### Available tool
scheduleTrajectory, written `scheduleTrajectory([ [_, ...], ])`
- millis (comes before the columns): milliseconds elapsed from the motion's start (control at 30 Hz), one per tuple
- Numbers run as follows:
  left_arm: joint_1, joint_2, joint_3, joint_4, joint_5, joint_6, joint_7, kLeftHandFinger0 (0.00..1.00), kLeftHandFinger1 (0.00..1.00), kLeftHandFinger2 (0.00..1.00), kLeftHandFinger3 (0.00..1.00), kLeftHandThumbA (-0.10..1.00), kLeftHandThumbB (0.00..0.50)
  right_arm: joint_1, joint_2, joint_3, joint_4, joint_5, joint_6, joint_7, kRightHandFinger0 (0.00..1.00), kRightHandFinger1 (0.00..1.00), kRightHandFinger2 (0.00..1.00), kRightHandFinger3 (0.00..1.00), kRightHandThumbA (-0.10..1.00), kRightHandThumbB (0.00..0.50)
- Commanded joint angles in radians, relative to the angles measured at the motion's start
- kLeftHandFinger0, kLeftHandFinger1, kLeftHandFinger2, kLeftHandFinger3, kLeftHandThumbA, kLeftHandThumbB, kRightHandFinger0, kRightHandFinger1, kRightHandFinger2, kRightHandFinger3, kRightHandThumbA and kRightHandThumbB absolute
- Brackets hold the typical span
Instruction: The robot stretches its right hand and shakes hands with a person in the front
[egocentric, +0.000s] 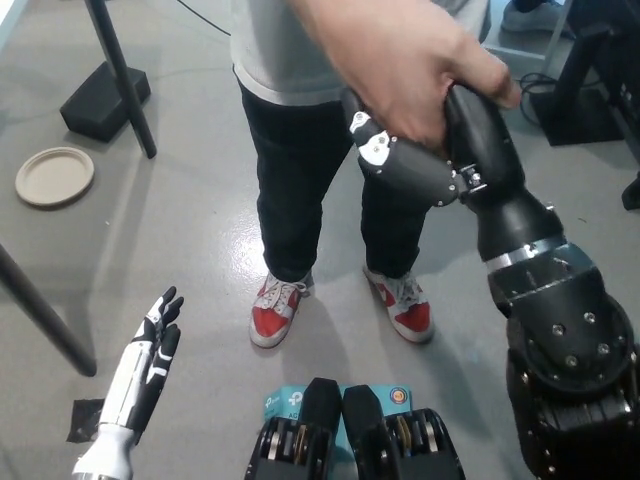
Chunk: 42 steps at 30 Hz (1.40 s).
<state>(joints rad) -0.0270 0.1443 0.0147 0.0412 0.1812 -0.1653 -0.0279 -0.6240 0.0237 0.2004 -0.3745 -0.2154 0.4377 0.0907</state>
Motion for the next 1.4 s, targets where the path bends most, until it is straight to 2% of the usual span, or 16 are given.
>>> scheduleTrajectory([
  [0, -0.023, 0.006, -0.001, -0.036, -0.007, -0.016, 0.005, 1.00, 1.00, 1.00, 1.00, 1.00, 0.060, -0.088, 0.000, 0.005, 0.215, -0.038, -0.027, -0.020, 1.00, 1.00, 1.00, 1.00, 0.51, 0.181],
  [133, -0.029, 0.007, -0.002, -0.034, 0.001, -0.021, 0.009, 1.00, 1.00, 1.00, 1.00, 1.00, 0.064, -0.157, -0.013, 0.006, 0.512, -0.059, -0.086, -0.052, 1.00, 1.00, 1.00, 1.00, 0.57, 0.203],
  [200, -0.030, 0.007, -0.003, -0.035, 0.006, -0.017, 0.009, 1.00, 1.00, 1.00, 1.00, 1.00, 0.043, -0.201, -0.019, 0.004, 0.675, -0.066, -0.110, -0.073, 1.00, 1.00, 1.00, 1.00, 0.60, 0.227],
  [267, -0.033, 0.008, -0.003, -0.039, 0.008, -0.012, 0.010, 1.00, 1.00, 1.00, 1.00, 1.00, 0.031, -0.239, -0.025, -0.001, 0.810, -0.067, -0.150, -0.097, 1.00, 1.00, 1.00, 1.00, 0.60, 0.228],
  [367, -0.039, 0.008, -0.002, -0.040, 0.008, -0.009, 0.010, 1.00, 1.00, 1.00, 1.00, 1.00, 0.032, -0.271, -0.029, -0.004, 0.912, -0.065, -0.175, -0.108, 1.00, 1.00, 1.00, 1.00, 0.59, 0.217],
  [500, -0.049, 0.010, -0.002, -0.037, 0.005, -0.008, 0.007, 1.00, 1.00, 1.00, 1.00, 1.00, 0.030, -0.269, -0.037, 0.000, 0.924, -0.072, -0.180, -0.103, 1.00, 1.00, 1.00, 1.00, 0.66, 0.250],
  [567, -0.053, 0.013, -0.002, -0.036, 0.007, -0.008, 0.007, 1.00, 1.00, 1.00, 1.00, 1.00, 0.029, -0.237, -0.037, 0.000, 0.834, -0.070, -0.171, -0.094, 1.00, 1.00, 1.00, 1.00, 0.68, 0.262],
  [700, -0.054, 0.012, 0.000, -0.031, 0.006, -0.013, 0.009, 1.00, 1.00, 1.00, 1.00, 1.00, 0.033, -0.161, -0.028, 0.002, 0.527, -0.065, -0.126, -0.062, 1.00, 1.00, 1.00, 1.00, 0.67, 0.240],
  [767, -0.054, 0.012, 0.000, -0.027, 0.005, -0.013, 0.010, 1.00, 1.00, 1.00, 1.00, 1.00, 0.043, -0.139, -0.026, 0.008, 0.396, -0.068, -0.100, -0.044, 1.00, 1.00, 1.00, 1.00, 0.68, 0.245],
  [833, -0.051, 0.012, 0.000, -0.030, 0.008, -0.011, 0.011, 1.00, 1.00, 1.00, 1.00, 1.00, 0.045, -0.114, -0.014, 0.008, 0.243, -0.043, -0.095, -0.023, 1.00, 1.00, 1.00, 1.00, 0.66, 0.226],
  [967, -0.050, 0.011, 0.000, -0.027, 0.003, -0.006, 0.009, 1.00, 1.00, 1.00, 1.00, 1.00, 0.040, -0.091, -0.007, 0.031, -0.059, -0.046, -0.035, 0.018, 1.00, 1.00, 1.00, 1.00, 0.65, 0.230],
  [1100, -0.049, 0.014, -0.002, -0.028, 0.013, -0.009, 0.011, 1.00, 1.00, 1.00, 1.00, 1.00, 0.046, -0.070, 0.036, 0.043, -0.357, -0.060, 0.032, 0.045, 1.00, 1.00, 1.00, 1.00, 0.63, 0.241],
  [1233, -0.054, 0.017, -0.003, -0.025, 0.018, -0.012, 0.011, 1.00, 1.00, 1.00, 1.00, 1.00, 0.055, -0.045, 0.063, 0.061, -0.512, -0.034, 0.026, 0.038, 1.00, 1.00, 1.00, 1.00, 0.57, 0.247],
  [1367, -0.053, 0.019, -0.003, -0.024, 0.019, -0.014, 0.010, 1.00, 1.00, 1.00, 1.00, 1.00, 0.068, -0.029, 0.052, 0.062, -0.505, -0.039, 0.015, 0.042, 1.00, 1.00, 1.00, 1.00, 0.55, 0.237],
])
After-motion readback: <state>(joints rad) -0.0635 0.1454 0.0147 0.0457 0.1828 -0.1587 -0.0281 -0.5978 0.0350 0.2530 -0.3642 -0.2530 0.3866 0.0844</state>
